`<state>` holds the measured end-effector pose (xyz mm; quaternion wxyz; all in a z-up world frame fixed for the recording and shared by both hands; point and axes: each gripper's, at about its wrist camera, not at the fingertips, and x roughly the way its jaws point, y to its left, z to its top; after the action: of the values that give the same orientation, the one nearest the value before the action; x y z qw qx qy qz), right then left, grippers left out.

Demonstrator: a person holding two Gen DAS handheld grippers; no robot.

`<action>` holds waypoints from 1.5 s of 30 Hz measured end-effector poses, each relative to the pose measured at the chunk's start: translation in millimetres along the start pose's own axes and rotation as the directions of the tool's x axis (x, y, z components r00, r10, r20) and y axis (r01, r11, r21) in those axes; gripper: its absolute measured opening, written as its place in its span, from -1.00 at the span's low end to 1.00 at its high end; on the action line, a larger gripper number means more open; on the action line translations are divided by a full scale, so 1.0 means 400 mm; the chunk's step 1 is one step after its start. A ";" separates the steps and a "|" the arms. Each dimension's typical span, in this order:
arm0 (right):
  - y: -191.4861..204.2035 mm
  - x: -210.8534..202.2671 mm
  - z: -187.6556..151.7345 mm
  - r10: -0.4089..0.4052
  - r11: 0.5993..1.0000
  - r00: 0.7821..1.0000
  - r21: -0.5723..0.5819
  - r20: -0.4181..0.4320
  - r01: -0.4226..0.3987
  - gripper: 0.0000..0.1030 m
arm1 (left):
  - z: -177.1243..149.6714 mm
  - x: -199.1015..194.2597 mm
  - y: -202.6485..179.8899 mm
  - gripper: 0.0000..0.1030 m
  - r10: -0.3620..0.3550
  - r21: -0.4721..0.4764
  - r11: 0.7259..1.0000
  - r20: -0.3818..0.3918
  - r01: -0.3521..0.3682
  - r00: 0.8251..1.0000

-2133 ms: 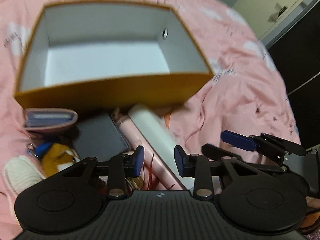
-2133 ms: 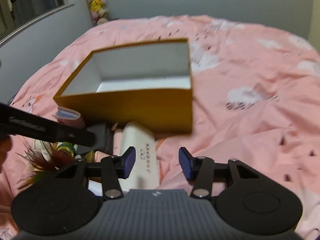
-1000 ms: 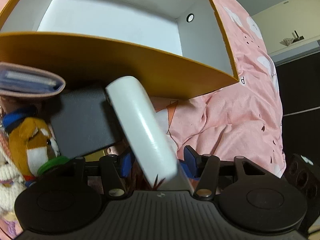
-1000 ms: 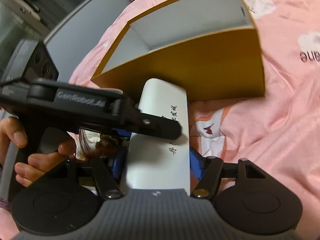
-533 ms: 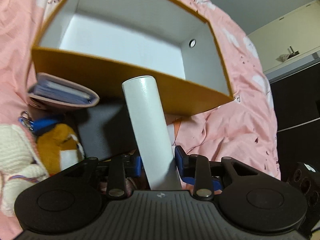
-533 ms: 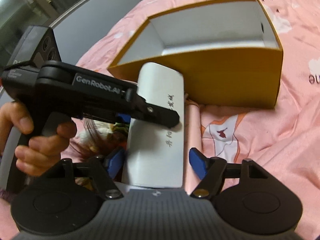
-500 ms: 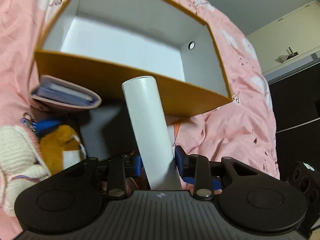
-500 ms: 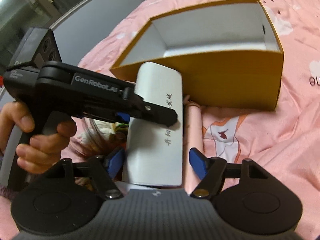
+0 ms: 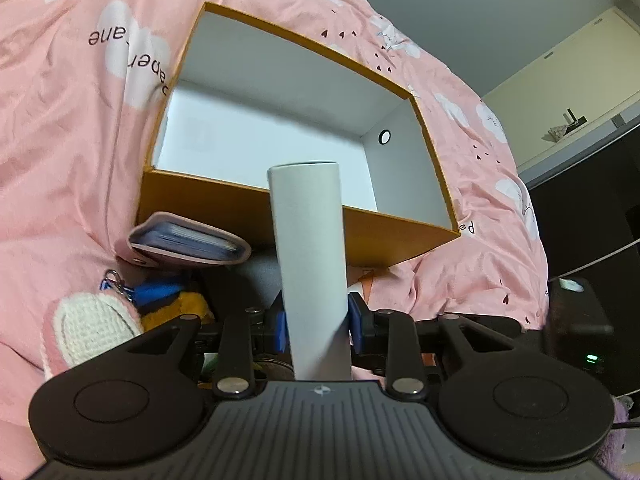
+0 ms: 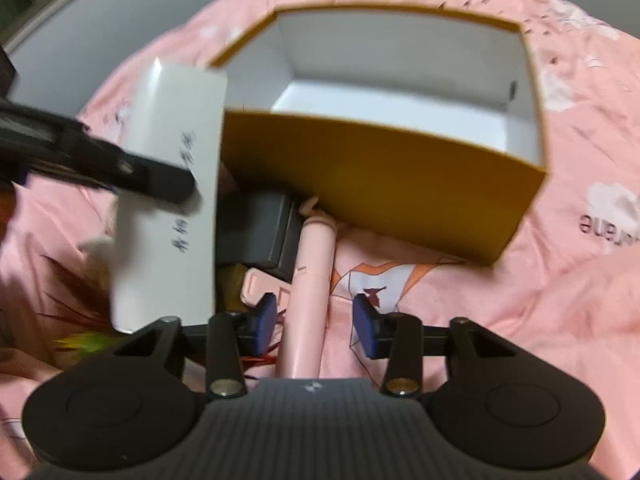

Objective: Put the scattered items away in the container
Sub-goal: 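Grasp the pink selfie stick with the right gripper while the left lifts the white tube, then carry both items over the shoebox while the left gripper releases the white tube inside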

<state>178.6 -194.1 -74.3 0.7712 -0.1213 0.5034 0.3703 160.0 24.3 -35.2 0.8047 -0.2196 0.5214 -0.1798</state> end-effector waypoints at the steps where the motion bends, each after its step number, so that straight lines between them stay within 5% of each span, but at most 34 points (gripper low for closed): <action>1: 0.004 0.018 0.005 -0.001 1.000 1.000 -0.009 -0.021 0.001 -0.21 | -0.001 -0.003 0.004 -0.35 0.005 0.000 1.000 0.002 -0.005 1.000; 5: 0.007 0.069 0.016 0.000 1.000 0.997 -0.013 -0.078 -0.001 -0.41 | -0.005 -0.003 0.028 -0.35 0.011 -0.017 1.000 0.000 -0.011 1.000; 11: 0.012 0.093 0.029 -0.010 1.000 0.993 -0.018 -0.116 0.008 -0.39 | -0.009 0.000 0.046 -0.35 -0.001 -0.027 1.000 -0.007 0.001 1.000; 16: -0.024 0.131 0.044 0.023 0.998 0.989 0.060 -0.149 -0.014 -0.21 | -0.009 -0.002 0.051 -0.35 -0.003 -0.028 1.000 -0.007 0.003 1.000; 18: -0.040 0.134 0.044 0.055 0.994 0.987 0.102 -0.150 -0.040 -0.29 | -0.010 -0.005 0.054 -0.35 -0.005 -0.032 0.999 -0.005 0.005 1.000; 21: -0.059 0.116 0.028 0.111 0.981 0.987 0.170 -0.116 -0.090 -0.41 | -0.013 -0.012 0.057 -0.35 -0.007 -0.036 0.999 0.001 0.007 1.000; 32: -0.021 -0.086 0.002 0.079 0.982 0.994 0.167 0.077 -0.091 -0.42 | -0.008 -0.076 0.028 -0.35 -0.029 0.025 0.999 0.047 0.028 0.998; 45: -0.032 -0.258 0.139 0.110 0.979 0.947 0.132 0.302 -0.155 -0.42 | 0.157 -0.153 -0.043 -0.35 -0.020 0.170 0.986 0.134 -0.003 0.991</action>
<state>203.2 -218.2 38.4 0.8176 0.0290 0.4176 0.3953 192.9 52.2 43.2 0.8531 -0.1643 0.4476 -0.2116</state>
